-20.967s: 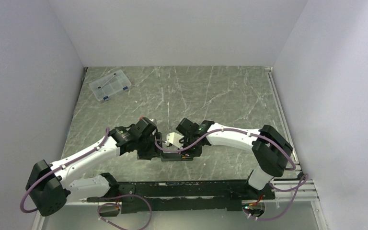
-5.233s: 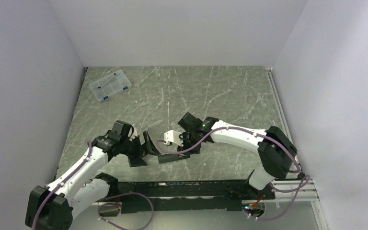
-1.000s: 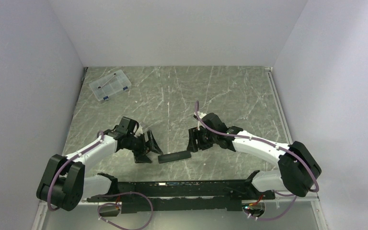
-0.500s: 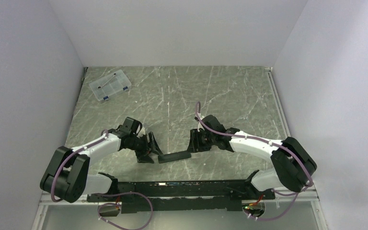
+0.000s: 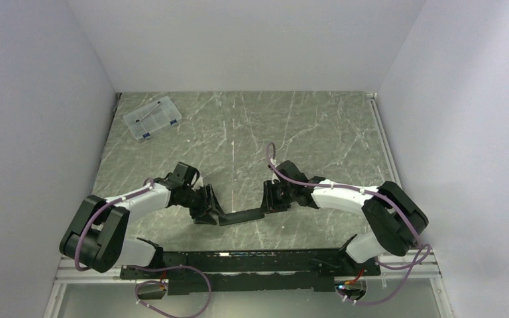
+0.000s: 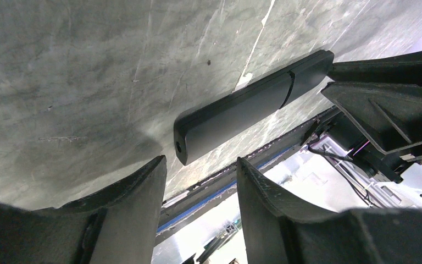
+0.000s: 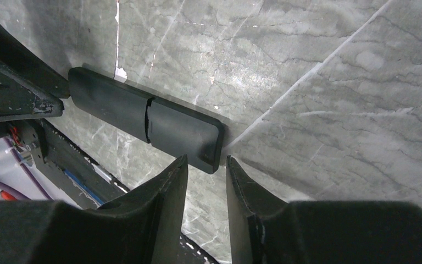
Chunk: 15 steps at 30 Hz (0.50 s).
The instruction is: Load the batteries into the remote control
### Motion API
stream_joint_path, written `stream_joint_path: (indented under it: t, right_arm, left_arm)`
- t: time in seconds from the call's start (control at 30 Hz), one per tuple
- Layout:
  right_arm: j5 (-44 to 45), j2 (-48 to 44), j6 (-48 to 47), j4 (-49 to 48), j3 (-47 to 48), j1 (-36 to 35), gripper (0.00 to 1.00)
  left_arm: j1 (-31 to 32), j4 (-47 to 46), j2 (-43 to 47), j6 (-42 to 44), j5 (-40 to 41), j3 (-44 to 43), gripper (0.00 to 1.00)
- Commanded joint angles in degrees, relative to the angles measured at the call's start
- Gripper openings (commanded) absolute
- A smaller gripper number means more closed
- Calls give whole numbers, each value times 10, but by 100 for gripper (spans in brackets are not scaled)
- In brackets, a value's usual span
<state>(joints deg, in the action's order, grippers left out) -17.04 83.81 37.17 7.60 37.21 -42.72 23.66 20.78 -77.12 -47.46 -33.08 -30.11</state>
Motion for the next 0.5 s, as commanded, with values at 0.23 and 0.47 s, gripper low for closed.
stream_joint_path:
  t: [0.23, 0.47]
  right_arm:
    - [-14, 24, 10, -32, 18, 3, 25]
    - [-21, 29, 10, -35, 19, 2, 21]
  left_arm:
    - [5, -23, -8, 1, 1, 10, 49]
    - [6, -26, -14, 3, -1, 10, 46]
